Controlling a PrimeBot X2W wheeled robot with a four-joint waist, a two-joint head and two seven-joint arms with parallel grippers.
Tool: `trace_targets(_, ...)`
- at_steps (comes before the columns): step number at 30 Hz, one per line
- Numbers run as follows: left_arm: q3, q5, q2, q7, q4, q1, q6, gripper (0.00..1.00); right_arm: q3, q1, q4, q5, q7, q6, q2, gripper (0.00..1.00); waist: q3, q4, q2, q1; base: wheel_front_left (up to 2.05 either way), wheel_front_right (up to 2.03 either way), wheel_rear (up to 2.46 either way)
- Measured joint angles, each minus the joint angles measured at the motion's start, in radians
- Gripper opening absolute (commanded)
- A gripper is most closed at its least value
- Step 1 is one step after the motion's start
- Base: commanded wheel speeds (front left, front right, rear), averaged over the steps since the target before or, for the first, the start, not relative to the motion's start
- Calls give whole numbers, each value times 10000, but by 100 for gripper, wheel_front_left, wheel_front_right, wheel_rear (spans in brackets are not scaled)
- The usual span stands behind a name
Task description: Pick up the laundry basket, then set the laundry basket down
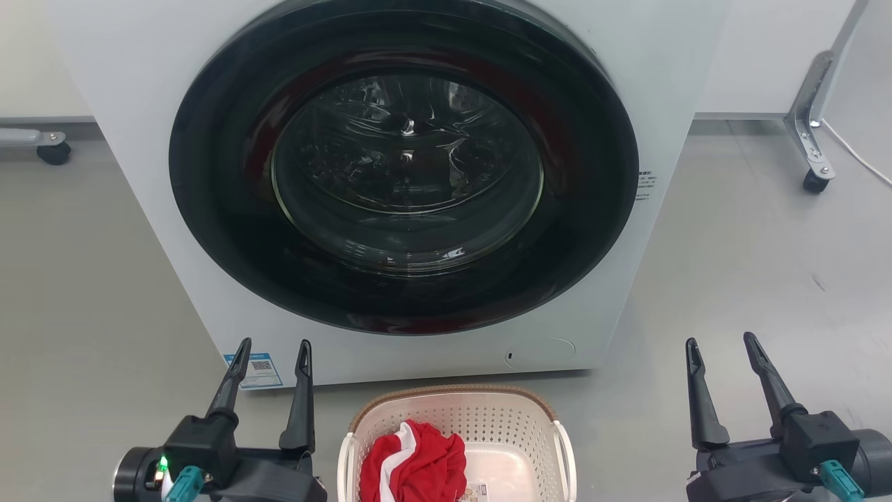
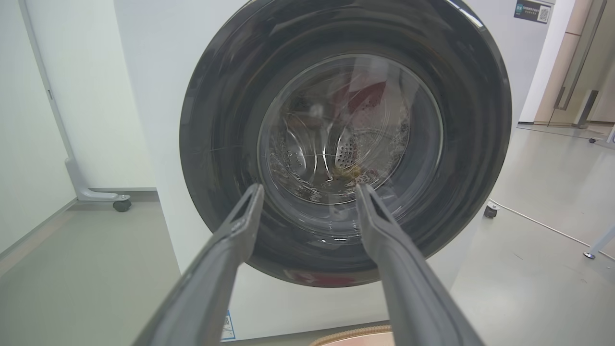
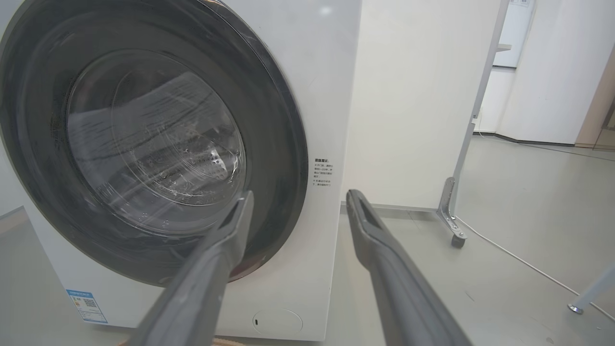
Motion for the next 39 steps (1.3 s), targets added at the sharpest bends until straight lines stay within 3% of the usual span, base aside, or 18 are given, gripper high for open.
trace_targets(39, 366, -10, -221, 583, -63, 154, 4, 100, -140, 122, 182, 378, 6, 0, 65, 100, 26, 21, 1, 0, 0, 0, 0)
